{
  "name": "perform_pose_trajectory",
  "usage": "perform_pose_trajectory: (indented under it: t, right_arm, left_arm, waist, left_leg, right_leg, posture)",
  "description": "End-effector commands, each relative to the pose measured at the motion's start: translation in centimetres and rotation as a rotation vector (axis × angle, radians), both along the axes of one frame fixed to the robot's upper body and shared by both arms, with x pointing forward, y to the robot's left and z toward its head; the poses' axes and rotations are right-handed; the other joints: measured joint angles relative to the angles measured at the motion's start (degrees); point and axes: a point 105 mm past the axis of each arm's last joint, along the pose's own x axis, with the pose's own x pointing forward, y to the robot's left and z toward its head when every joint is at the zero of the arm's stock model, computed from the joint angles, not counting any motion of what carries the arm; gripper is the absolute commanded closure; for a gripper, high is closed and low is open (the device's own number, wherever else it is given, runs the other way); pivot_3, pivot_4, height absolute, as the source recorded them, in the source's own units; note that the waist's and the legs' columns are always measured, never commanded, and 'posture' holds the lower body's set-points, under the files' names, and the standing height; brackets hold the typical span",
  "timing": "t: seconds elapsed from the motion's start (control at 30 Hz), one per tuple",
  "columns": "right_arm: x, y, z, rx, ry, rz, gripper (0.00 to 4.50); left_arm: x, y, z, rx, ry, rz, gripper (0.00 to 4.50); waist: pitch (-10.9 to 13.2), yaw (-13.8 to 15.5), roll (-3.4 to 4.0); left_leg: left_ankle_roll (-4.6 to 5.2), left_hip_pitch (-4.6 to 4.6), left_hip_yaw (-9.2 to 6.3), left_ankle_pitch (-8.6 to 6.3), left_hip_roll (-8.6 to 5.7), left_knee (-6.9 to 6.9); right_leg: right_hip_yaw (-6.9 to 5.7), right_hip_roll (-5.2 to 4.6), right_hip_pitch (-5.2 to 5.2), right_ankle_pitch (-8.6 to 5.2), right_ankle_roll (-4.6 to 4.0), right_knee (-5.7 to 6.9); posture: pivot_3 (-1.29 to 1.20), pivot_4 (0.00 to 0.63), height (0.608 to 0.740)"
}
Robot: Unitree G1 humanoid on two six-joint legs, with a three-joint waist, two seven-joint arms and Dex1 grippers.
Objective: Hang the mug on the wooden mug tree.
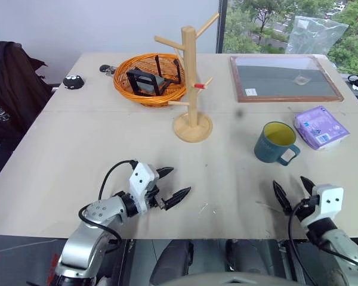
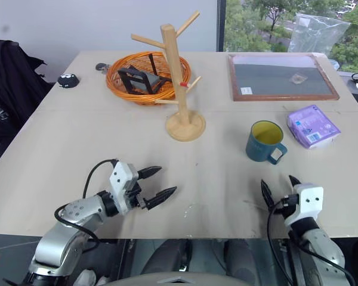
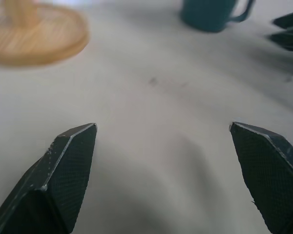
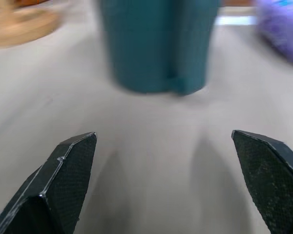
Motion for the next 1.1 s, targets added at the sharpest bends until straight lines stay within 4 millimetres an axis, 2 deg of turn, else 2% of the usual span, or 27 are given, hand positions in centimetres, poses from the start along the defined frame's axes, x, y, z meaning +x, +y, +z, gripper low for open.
perform_pose_trajectory:
  t: [0.03,0.17,0.3,0.7,0.8,0.87,1.0,1.07,1.1]
  right_arm:
    - [1.6,-1.1,2.1,-0.061,-0.045,-0.127,0.0]
    - [2.9,-0.9,2.4,-0.035,-0.036,-0.159,0.0]
    - [3.8,-1.0,2.6,-0.016,-0.027,-0.199,0.0]
    - [4.7,-1.3,2.3,-0.025,-0.032,-0.255,0.0]
    - [5.0,-1.3,2.1,-0.024,-0.033,-0.247,0.82]
    - [5.3,-1.3,2.2,-0.023,-0.039,-0.243,1.7]
    - [5.7,-1.3,2.3,-0.024,-0.048,-0.226,3.74]
    - [6.0,-0.9,2.4,-0.023,-0.058,-0.2,4.42]
    - [6.1,-0.7,2.5,-0.021,-0.064,-0.184,4.42]
  left_arm:
    - [-1.5,-2.6,2.3,-0.033,-0.001,-0.213,0.04]
    - [-2.2,-4.0,4.0,-0.02,0.005,-0.358,0.04]
    - [-2.1,-4.3,4.9,0.044,-0.026,-0.431,0.04]
    - [0.0,-5.1,7.0,0.089,-0.135,-0.345,0.04]
    - [-0.1,-5.4,7.5,0.066,-0.158,-0.336,0.0]
    - [0.1,-5.6,7.9,0.047,-0.175,-0.329,0.0]
    - [0.1,-5.9,8.6,0.01,-0.187,-0.325,0.0]
    - [0.0,-6.1,8.8,-0.003,-0.185,-0.328,0.0]
    - [0.0,-6.1,8.8,-0.002,-0.184,-0.329,0.0]
  waist:
    - [0.0,-0.1,0.0]
    - [0.0,0.0,0.01]
    - [0.0,-0.3,0.06]
    - [0.1,-1.5,0.07]
    - [0.1,-1.5,0.07]
    - [0.1,-1.5,0.07]
    - [0.1,-1.4,0.07]
    - [0.1,-1.5,0.07]
    - [0.1,-1.5,0.07]
  left_leg:
    - [0.0,0.0,0.0,0.0,0.0,0.0]
    - [-0.03,-0.02,-0.04,0.02,-0.01,-0.02]
    - [-0.05,-0.04,-0.05,0.03,0.0,-0.08]
    - [-0.04,-0.03,-0.03,0.03,-0.01,-0.09]
    - [-0.08,-0.03,-0.02,0.05,0.0,-0.12]
    - [-0.11,-0.04,-0.01,0.07,0.0,-0.12]
    - [-0.1,-0.04,-0.03,0.07,-0.01,-0.12]
    - [-0.11,-0.04,-0.02,0.07,-0.01,-0.12]
    - [-0.16,-0.04,-0.01,0.1,-0.01,-0.12]
  right_leg:
    - [0.0,0.01,0.0,0.0,0.01,0.0]
    - [-0.03,0.04,-0.04,0.05,0.07,0.02]
    - [-0.02,0.08,-0.08,0.11,0.17,0.02]
    - [0.03,0.11,-0.09,0.12,0.19,0.02]
    - [0.05,0.13,-0.12,0.11,0.19,0.02]
    - [0.06,0.12,-0.11,0.12,0.19,0.02]
    - [0.04,0.12,-0.11,0.12,0.19,0.02]
    - [0.05,0.12,-0.11,0.12,0.19,0.02]
    - [0.06,0.12,-0.11,0.12,0.19,0.02]
  posture:
    - [0.0,0.15,0.74]
    - [0.0,0.15,0.74]
    - [0.0,0.15,0.74]
    - [0.0,0.15,0.74]
    - [0.0,0.15,0.74]
    - [0.0,0.15,0.74]
    - [0.0,0.15,0.74]
    - [0.0,0.15,0.74]
    - [0.0,0.15,0.74]
